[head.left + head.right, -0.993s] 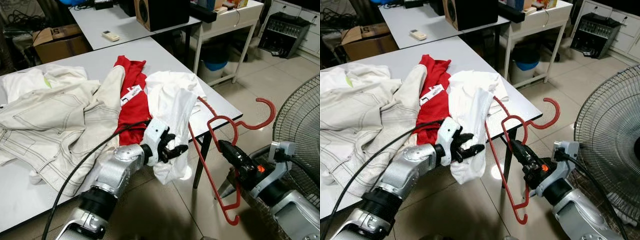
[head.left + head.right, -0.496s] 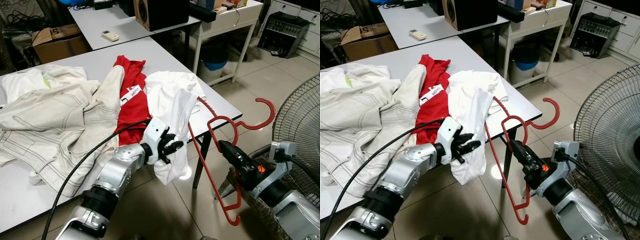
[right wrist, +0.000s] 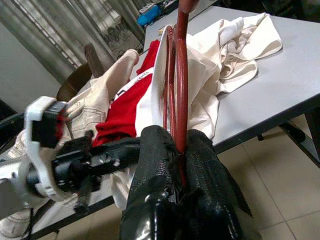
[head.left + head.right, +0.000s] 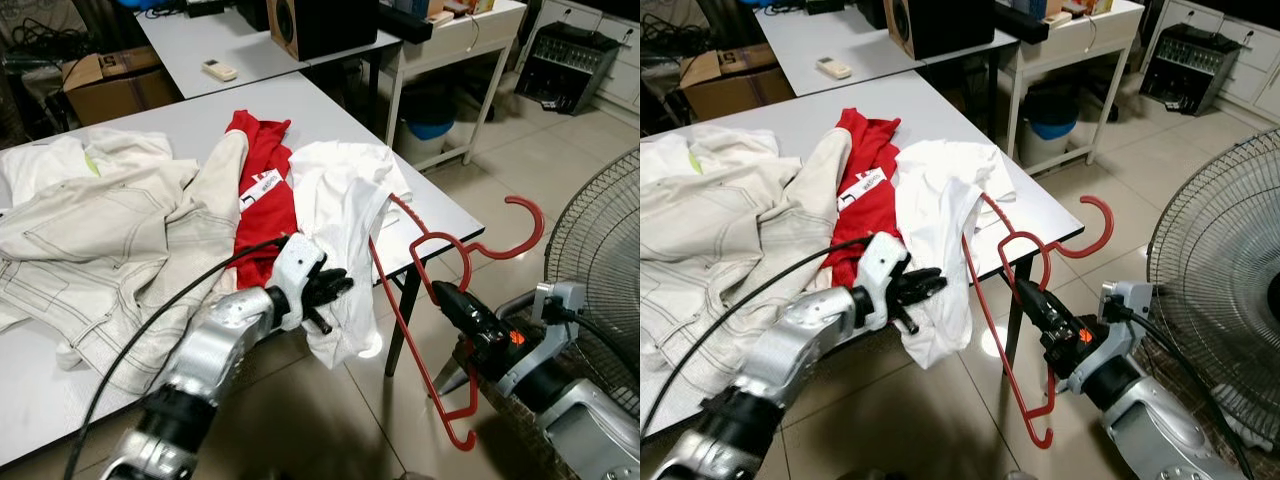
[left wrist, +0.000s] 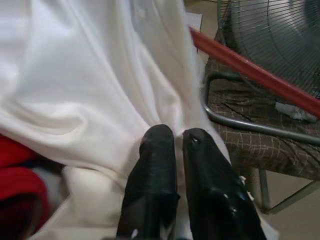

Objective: Hang hanger

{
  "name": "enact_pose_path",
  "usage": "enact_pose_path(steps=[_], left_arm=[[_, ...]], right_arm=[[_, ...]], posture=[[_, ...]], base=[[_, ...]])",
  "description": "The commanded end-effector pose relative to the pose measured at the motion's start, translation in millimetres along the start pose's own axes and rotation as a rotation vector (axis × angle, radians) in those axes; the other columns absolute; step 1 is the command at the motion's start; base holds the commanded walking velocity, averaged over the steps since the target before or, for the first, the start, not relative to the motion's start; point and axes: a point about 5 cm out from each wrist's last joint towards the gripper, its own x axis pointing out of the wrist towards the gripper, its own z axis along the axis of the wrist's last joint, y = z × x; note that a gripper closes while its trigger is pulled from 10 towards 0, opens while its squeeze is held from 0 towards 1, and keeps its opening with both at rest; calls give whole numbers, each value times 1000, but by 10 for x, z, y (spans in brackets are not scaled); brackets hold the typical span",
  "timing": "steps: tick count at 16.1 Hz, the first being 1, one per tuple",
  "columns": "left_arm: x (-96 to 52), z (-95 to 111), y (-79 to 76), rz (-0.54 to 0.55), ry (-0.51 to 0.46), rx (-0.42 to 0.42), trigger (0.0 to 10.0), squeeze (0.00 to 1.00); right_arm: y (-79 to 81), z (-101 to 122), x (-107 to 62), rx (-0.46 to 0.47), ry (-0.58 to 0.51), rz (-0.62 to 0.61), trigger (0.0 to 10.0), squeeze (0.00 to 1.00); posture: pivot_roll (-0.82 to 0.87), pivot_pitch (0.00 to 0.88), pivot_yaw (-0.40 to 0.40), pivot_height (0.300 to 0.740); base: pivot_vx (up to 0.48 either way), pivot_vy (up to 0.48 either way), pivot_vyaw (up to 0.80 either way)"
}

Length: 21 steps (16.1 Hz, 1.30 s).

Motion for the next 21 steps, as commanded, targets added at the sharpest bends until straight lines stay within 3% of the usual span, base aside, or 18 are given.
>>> enact_pose_path(steps=[1,6,7,11,15,17,18,19,20,21], left_arm=[[-53,70,17,0,-15,24,0,0],[-174,312,50,1,-46,125,0,0],[-201,455,79,17,-55,211,0,0],[-215,783,57,24,-119,303,0,0],[-240,848,10,-31,-83,379,0,0],[-259,769,14,-53,-29,358,0,0],[-256,651,-1,-59,19,297,2118,0],[-216,562,4,-6,20,210,10000,0],[-159,518,16,41,-11,110,10000,0],[-118,484,26,70,-22,80,10000,494]], right_arm=[[-14,25,6,-6,-16,-12,10000,0],[-6,38,42,12,-42,-18,10000,0],[3,37,74,34,-57,-21,10000,0],[29,37,173,110,-101,-28,10000,0],[59,76,347,220,-169,-50,10000,0],[91,95,376,276,-201,-37,10000,0],[100,90,367,275,-197,-29,10000,0],[108,73,351,247,-172,-16,10000,0],[111,46,334,189,-129,-7,10000,0],[112,21,313,133,-89,1,10000,0]], posture=[[-92,33,86,740],[-92,30,90,740],[-90,30,89,740],[-83,38,82,740],[-87,37,93,740],[-70,35,104,740],[-67,38,106,740],[-68,40,105,740],[-73,43,105,740],[-74,44,103,740]], base=[[0,0,0],[0,0,0],[0,0,0],[0,0,0],[0,0,0],[0,0,0],[0,0,0],[0,0,0],[0,0,0],[0,0,0]])
